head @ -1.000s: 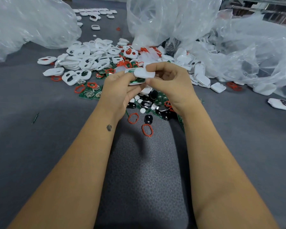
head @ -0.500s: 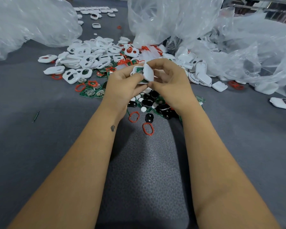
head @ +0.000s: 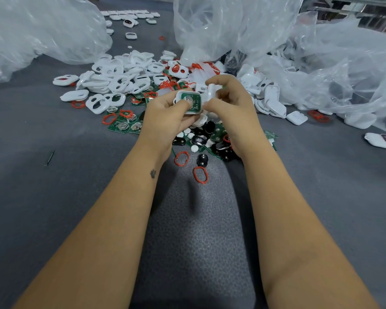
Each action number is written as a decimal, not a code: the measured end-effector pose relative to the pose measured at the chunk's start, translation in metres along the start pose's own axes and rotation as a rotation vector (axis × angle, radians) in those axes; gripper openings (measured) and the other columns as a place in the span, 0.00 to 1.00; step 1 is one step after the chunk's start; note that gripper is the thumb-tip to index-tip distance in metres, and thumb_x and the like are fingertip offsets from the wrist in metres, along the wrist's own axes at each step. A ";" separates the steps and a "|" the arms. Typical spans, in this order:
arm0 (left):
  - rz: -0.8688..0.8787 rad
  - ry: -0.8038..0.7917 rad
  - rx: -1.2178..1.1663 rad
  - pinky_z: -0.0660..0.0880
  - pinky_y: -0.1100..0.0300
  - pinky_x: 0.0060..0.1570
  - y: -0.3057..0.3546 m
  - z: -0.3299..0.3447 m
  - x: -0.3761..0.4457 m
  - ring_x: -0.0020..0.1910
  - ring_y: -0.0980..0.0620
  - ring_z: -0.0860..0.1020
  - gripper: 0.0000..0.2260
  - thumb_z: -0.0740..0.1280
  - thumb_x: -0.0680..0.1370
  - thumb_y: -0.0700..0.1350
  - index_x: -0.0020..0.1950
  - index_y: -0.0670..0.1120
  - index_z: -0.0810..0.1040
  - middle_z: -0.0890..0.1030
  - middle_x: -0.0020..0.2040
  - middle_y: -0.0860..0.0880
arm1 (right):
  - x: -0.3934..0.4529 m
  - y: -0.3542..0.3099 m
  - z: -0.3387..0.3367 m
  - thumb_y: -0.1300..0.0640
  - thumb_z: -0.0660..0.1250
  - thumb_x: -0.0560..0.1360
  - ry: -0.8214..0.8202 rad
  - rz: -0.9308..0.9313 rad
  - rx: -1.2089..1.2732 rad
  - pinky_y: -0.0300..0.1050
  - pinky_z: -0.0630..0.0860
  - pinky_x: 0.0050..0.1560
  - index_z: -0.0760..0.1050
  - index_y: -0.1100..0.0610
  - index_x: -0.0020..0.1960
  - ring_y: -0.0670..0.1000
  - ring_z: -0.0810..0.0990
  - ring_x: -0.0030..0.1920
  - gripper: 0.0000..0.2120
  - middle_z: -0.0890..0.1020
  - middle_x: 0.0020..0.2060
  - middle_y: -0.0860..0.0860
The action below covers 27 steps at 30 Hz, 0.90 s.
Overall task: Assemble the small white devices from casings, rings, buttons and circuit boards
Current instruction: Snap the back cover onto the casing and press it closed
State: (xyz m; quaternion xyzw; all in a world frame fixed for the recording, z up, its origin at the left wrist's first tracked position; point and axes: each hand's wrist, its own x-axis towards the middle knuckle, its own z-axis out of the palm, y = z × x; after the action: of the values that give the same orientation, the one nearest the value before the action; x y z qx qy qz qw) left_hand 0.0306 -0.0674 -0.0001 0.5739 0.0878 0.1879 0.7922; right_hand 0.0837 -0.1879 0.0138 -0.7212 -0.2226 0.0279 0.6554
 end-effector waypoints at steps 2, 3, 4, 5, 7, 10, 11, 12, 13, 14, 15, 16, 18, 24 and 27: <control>-0.007 0.002 0.013 0.80 0.63 0.44 0.001 0.000 -0.001 0.46 0.50 0.85 0.13 0.61 0.78 0.32 0.46 0.45 0.82 0.86 0.42 0.47 | 0.000 -0.001 0.000 0.64 0.69 0.71 -0.003 0.040 0.104 0.38 0.68 0.33 0.73 0.53 0.46 0.46 0.70 0.32 0.08 0.73 0.37 0.53; -0.010 -0.004 0.016 0.80 0.64 0.44 0.001 0.000 -0.001 0.46 0.50 0.85 0.13 0.61 0.79 0.32 0.46 0.46 0.83 0.86 0.42 0.48 | 0.000 0.000 -0.001 0.62 0.69 0.74 -0.008 0.050 0.135 0.38 0.68 0.31 0.73 0.54 0.44 0.45 0.70 0.30 0.06 0.75 0.38 0.55; -0.014 -0.013 0.010 0.80 0.64 0.43 0.001 0.000 -0.002 0.46 0.50 0.85 0.12 0.62 0.79 0.33 0.46 0.46 0.83 0.86 0.42 0.47 | 0.001 0.000 -0.001 0.60 0.69 0.76 -0.008 0.050 0.136 0.37 0.68 0.31 0.74 0.55 0.43 0.45 0.71 0.29 0.05 0.76 0.37 0.56; -0.021 -0.021 -0.004 0.80 0.64 0.43 0.002 0.000 -0.002 0.46 0.50 0.85 0.11 0.63 0.79 0.33 0.47 0.46 0.83 0.86 0.43 0.47 | 0.001 0.002 0.000 0.60 0.68 0.77 -0.003 0.042 0.131 0.37 0.68 0.30 0.75 0.56 0.42 0.44 0.72 0.28 0.05 0.77 0.35 0.55; -0.040 -0.021 -0.038 0.80 0.63 0.44 0.002 0.000 -0.002 0.47 0.48 0.85 0.10 0.63 0.79 0.33 0.48 0.44 0.82 0.86 0.44 0.46 | 0.001 0.003 0.000 0.61 0.67 0.78 0.026 0.028 0.124 0.36 0.69 0.30 0.77 0.58 0.41 0.44 0.72 0.28 0.06 0.76 0.31 0.53; -0.062 -0.015 -0.067 0.80 0.62 0.45 0.003 0.000 -0.001 0.47 0.48 0.85 0.11 0.62 0.79 0.33 0.47 0.43 0.82 0.86 0.43 0.46 | 0.001 0.002 0.000 0.64 0.69 0.76 0.047 0.026 0.128 0.37 0.71 0.31 0.78 0.57 0.52 0.44 0.75 0.28 0.06 0.76 0.30 0.52; -0.064 -0.012 -0.073 0.81 0.61 0.45 0.003 0.000 -0.001 0.47 0.48 0.85 0.11 0.61 0.79 0.33 0.47 0.43 0.82 0.86 0.43 0.45 | 0.000 0.002 -0.001 0.65 0.69 0.76 0.038 0.027 0.123 0.38 0.72 0.32 0.77 0.56 0.56 0.45 0.76 0.29 0.11 0.76 0.31 0.54; -0.065 -0.007 -0.077 0.81 0.60 0.46 0.003 0.000 -0.001 0.47 0.47 0.85 0.10 0.61 0.79 0.33 0.47 0.43 0.82 0.86 0.44 0.45 | 0.000 0.001 -0.002 0.66 0.69 0.75 0.023 0.023 0.118 0.38 0.73 0.32 0.77 0.55 0.58 0.46 0.77 0.30 0.13 0.75 0.33 0.57; -0.066 0.002 -0.079 0.81 0.61 0.46 0.003 -0.001 -0.001 0.47 0.48 0.85 0.10 0.61 0.79 0.33 0.48 0.43 0.81 0.86 0.44 0.45 | 0.000 0.001 -0.002 0.67 0.69 0.75 0.005 0.019 0.110 0.38 0.74 0.33 0.77 0.56 0.59 0.47 0.77 0.31 0.14 0.75 0.35 0.59; -0.067 0.015 -0.081 0.81 0.61 0.46 0.003 -0.001 0.000 0.46 0.48 0.85 0.10 0.61 0.80 0.33 0.48 0.43 0.81 0.86 0.44 0.46 | -0.001 0.000 -0.002 0.69 0.69 0.74 -0.011 0.015 0.099 0.39 0.76 0.35 0.77 0.58 0.59 0.49 0.78 0.32 0.15 0.76 0.38 0.60; -0.066 0.033 -0.084 0.80 0.62 0.45 0.003 -0.002 0.000 0.45 0.49 0.85 0.10 0.61 0.80 0.33 0.48 0.43 0.81 0.86 0.43 0.46 | -0.001 0.000 -0.002 0.70 0.69 0.73 -0.026 0.014 0.078 0.40 0.78 0.37 0.78 0.59 0.59 0.51 0.79 0.33 0.16 0.77 0.41 0.59; -0.066 0.052 -0.090 0.80 0.62 0.44 0.003 -0.003 0.001 0.45 0.49 0.85 0.10 0.61 0.80 0.33 0.48 0.43 0.81 0.86 0.42 0.47 | -0.001 -0.001 -0.002 0.71 0.70 0.72 -0.040 0.005 0.043 0.42 0.80 0.40 0.78 0.59 0.59 0.52 0.80 0.35 0.18 0.79 0.43 0.57; -0.068 0.075 -0.107 0.80 0.63 0.42 0.003 -0.005 0.002 0.43 0.50 0.85 0.10 0.61 0.80 0.33 0.48 0.43 0.80 0.86 0.40 0.47 | -0.003 -0.001 -0.002 0.71 0.71 0.70 -0.062 -0.026 -0.036 0.41 0.81 0.43 0.78 0.58 0.58 0.50 0.80 0.35 0.19 0.80 0.46 0.52; -0.110 0.085 -0.210 0.81 0.58 0.43 0.006 -0.008 0.004 0.46 0.45 0.85 0.07 0.61 0.79 0.33 0.52 0.37 0.78 0.86 0.44 0.42 | -0.006 -0.003 -0.002 0.67 0.74 0.69 -0.045 -0.097 -0.138 0.33 0.73 0.35 0.78 0.54 0.52 0.43 0.75 0.32 0.15 0.80 0.45 0.46; -0.172 0.089 -0.296 0.81 0.56 0.40 0.009 -0.009 0.004 0.42 0.46 0.85 0.09 0.59 0.81 0.38 0.53 0.37 0.77 0.85 0.41 0.42 | -0.006 -0.003 -0.001 0.66 0.73 0.68 -0.029 -0.130 -0.163 0.34 0.72 0.37 0.78 0.56 0.52 0.45 0.75 0.36 0.15 0.80 0.49 0.51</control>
State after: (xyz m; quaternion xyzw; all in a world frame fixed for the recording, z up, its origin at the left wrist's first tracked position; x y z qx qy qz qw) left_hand 0.0296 -0.0557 0.0056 0.4324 0.1428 0.1556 0.8766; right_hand 0.0779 -0.1911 0.0153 -0.7556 -0.2799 -0.0227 0.5918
